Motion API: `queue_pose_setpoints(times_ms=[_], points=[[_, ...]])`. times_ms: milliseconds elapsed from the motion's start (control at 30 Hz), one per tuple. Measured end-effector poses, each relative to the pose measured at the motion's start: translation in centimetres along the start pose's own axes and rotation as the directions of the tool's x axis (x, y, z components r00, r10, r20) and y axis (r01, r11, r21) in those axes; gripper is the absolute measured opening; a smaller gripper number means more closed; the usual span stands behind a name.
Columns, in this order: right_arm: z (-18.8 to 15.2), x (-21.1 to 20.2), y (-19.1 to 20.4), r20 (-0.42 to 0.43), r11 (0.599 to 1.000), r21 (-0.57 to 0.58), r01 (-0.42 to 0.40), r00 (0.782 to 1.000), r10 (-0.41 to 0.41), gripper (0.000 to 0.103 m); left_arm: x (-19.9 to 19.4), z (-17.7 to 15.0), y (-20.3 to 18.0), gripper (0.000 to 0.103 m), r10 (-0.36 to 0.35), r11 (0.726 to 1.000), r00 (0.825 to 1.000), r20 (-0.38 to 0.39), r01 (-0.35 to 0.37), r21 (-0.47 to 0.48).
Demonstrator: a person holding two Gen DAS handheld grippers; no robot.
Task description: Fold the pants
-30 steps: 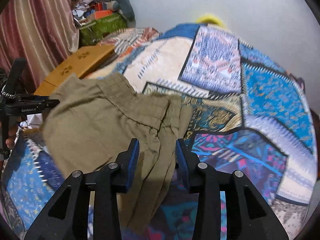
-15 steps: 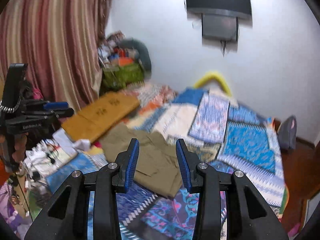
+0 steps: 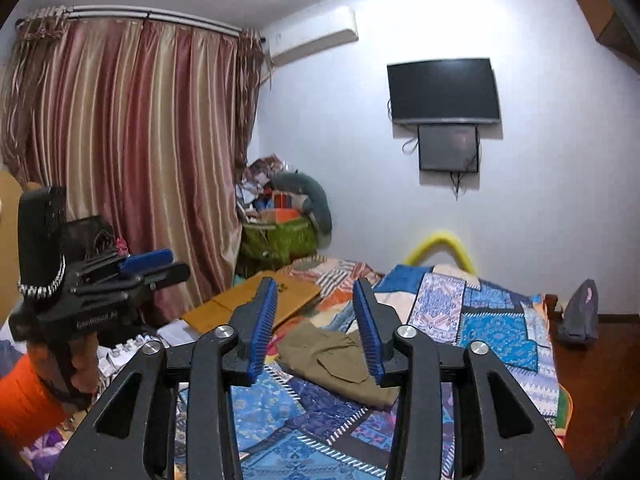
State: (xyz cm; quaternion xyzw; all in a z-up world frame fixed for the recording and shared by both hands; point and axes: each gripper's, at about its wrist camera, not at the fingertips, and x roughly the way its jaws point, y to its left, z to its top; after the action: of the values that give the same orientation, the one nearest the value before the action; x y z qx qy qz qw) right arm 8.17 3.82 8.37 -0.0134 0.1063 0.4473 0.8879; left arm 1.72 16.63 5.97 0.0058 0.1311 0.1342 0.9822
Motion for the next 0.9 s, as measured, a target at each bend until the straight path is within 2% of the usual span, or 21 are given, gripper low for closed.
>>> queue_pose_setpoints(times_ms=[67,233,300,367,900], points=[[-0.3,-1.1,0.6,0.034,1.000,-0.002,0.022,0.999,-0.022,0.058,-0.9,-0.4,-0.6,0.065,0.007,1.000,1.000,0.014,-0.007,-0.002],[-0.9,-2.5,1.8,0.080,0.998,-0.002,0.069,0.994,-0.069,0.081,-3.0,-0.8,-1.5,0.091,0.032,0.999,0.998,0.049,-0.032,-0.001],[-1.0,-2.7,2.1,0.100,0.995,-0.002,0.100,0.990,-0.099,0.096,-3.7,-0.9,-1.8,0.099,0.024,1.000,0.998,0.061,-0.024,0.002],[-1.0,-2.6,2.3,0.114,0.992,0.003,0.123,0.986,-0.122,0.102,-4.2,-1.0,-1.9,0.102,0.021,1.000,0.997,0.070,-0.020,-0.006],[-2.2,-3.5,3.0,0.094,0.989,0.000,0.146,0.985,-0.145,0.103,-4.2,-2.2,-2.1,0.103,0.048,0.999,0.997,0.069,-0.047,-0.012]])
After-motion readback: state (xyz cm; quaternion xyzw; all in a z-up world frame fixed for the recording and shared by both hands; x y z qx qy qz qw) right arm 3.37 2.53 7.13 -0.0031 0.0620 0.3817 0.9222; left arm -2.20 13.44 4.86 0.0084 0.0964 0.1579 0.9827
